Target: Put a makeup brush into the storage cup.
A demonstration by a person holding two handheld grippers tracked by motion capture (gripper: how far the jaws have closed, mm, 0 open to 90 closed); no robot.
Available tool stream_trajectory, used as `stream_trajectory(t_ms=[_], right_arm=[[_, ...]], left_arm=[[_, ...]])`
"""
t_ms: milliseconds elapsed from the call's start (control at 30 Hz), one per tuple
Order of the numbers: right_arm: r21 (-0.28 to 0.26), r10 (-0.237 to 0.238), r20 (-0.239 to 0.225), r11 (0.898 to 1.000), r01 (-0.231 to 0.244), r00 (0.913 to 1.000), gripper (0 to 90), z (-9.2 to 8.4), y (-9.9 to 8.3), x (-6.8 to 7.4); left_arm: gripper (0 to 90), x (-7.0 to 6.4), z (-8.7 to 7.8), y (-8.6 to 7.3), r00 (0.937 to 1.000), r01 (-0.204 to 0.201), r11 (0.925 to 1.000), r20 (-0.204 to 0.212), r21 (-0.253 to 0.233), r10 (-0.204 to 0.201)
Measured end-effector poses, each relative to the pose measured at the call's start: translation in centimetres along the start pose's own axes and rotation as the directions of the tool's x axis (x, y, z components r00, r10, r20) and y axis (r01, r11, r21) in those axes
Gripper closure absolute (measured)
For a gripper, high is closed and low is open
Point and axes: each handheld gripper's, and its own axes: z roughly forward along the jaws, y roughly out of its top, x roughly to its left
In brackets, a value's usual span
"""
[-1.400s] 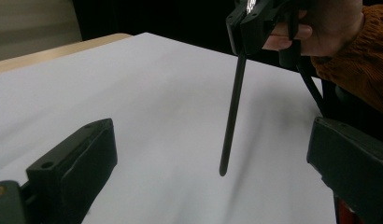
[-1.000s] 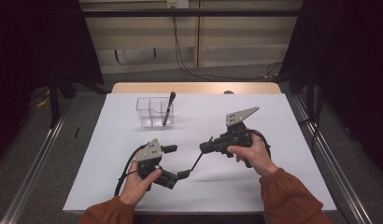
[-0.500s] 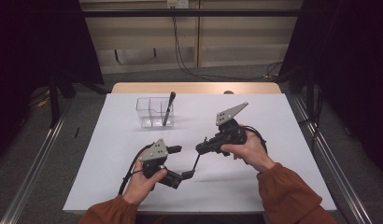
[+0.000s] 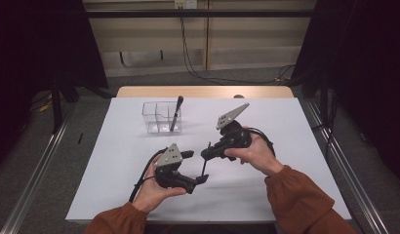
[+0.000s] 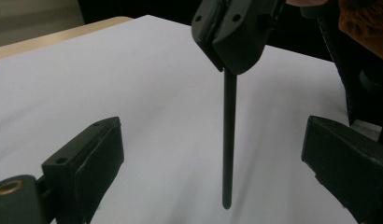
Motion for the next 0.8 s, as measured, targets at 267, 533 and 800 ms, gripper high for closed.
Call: stream_trajectory(t_ms=[267,533,800], right_arm=[[-0.017,0.004,-0.001,1.000,-0.004,1.0000,86.1,-0.2,-0.1,-0.1],[-0.025,0.009,-0.009,1.000,-0.009,0.9999,86.1,0.4,-0.4,-0.1],[-0.028,0.004,-0.022,1.000,-0.004,0.9997,86.0,0.9,-0.5,0.1]], left_arm=[[25.2,0.2,0.5,0.1,0.9996,-0.026,0.9993,0.016,0.025,0.025],[46.7,0.2,0.4,0.1,0.9992,-0.008,0.9999,0.040,0.010,0.008],[61.8,0.1,0.2,0.2,0.9991,-0.006,1.0000,0.042,0.005,0.006]])
